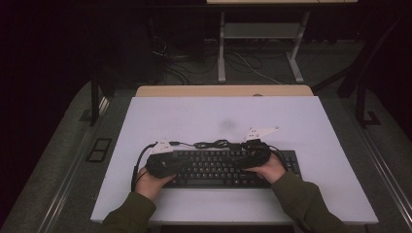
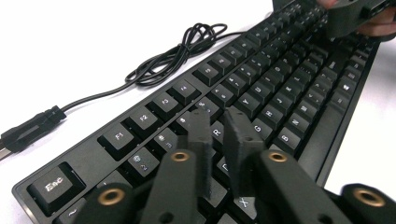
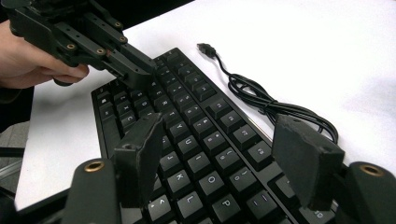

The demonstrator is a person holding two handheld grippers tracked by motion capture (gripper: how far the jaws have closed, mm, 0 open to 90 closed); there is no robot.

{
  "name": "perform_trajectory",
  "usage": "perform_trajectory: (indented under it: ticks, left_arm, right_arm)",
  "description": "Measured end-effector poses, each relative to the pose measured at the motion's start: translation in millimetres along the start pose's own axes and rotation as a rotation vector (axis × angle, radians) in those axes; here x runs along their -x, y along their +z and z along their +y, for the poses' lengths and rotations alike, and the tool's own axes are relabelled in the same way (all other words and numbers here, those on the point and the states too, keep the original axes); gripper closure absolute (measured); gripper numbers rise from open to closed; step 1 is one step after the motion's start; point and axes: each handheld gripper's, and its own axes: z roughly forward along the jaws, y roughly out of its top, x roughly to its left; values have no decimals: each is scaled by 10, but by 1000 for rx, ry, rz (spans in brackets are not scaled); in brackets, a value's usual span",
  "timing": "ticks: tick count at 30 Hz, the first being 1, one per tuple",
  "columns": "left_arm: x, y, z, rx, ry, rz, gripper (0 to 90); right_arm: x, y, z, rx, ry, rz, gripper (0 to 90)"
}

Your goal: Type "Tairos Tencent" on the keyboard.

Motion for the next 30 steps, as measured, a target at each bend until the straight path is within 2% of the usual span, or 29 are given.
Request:
perform_trajectory:
  ticks: [6,10,13,15,19,27,30]
  left_arm:
    - [16,-32,-1,16,3,5,645]
    - [8,-27,-15,26,-2,7,549]
    - [7,-16,-20,28,1,14,445]
    - [9,-8,-26,31,2,20,382]
    - [8,-5,-16,38,-1,27,295]
    - [10,-11,-21,42,-1,21,283]
    - [11,-12,-16,44,3,22,279]
  right_arm:
    - [-28,32,53,-9,-10,17,374]
    - [-52,86,82,-11,-15,25,447]
    - [-86,122,99,-18,-19,28,516]
    - [-105,132,101,-21,-19,30,594]
    - [-154,148,94,-38,-34,31,701]
    - [-210,195,62,-63,-43,47,878]
    - [-237,214,58,-76,-54,54,892]
